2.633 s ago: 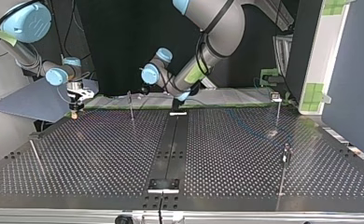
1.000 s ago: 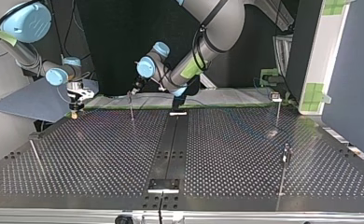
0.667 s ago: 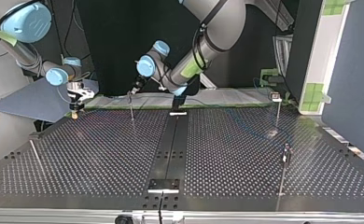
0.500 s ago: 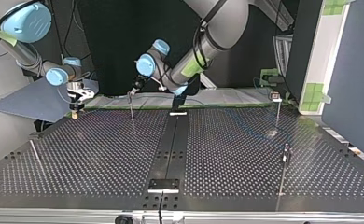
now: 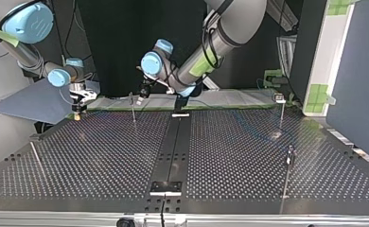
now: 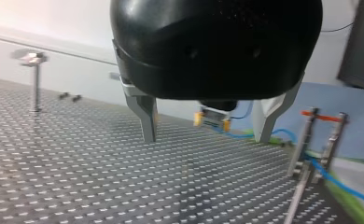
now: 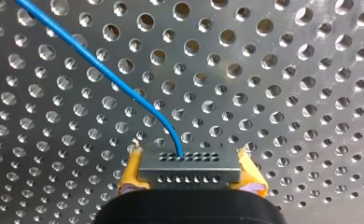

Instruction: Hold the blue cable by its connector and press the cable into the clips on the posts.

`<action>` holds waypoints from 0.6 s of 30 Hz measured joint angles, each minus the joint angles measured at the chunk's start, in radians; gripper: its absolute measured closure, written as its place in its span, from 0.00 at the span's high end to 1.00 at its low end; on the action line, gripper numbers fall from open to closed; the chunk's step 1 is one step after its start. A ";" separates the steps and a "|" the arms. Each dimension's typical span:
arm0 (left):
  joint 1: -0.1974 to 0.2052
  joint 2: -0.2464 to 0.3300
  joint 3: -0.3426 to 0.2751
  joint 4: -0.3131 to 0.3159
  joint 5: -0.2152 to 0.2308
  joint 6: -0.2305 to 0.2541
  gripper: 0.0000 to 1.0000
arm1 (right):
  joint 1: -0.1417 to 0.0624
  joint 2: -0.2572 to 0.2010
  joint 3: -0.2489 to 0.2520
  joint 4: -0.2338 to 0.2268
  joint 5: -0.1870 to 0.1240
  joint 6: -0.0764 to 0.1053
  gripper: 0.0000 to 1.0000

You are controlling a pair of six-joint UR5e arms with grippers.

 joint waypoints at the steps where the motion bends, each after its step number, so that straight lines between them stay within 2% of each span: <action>1: -0.001 0.009 -0.009 0.009 -0.009 -0.009 1.00 | 0.000 0.000 0.000 0.000 0.000 0.001 0.00; 5: -0.007 0.049 -0.049 0.049 -0.049 -0.045 1.00 | 0.002 0.002 0.000 0.000 0.000 0.004 0.00; 9: -0.012 0.083 -0.083 0.077 -0.082 -0.052 1.00 | 0.002 0.003 0.000 0.001 0.003 0.004 0.00; 18: -0.021 0.161 -0.161 0.055 -0.102 -0.039 1.00 | 0.011 0.007 0.000 0.002 0.003 0.004 0.00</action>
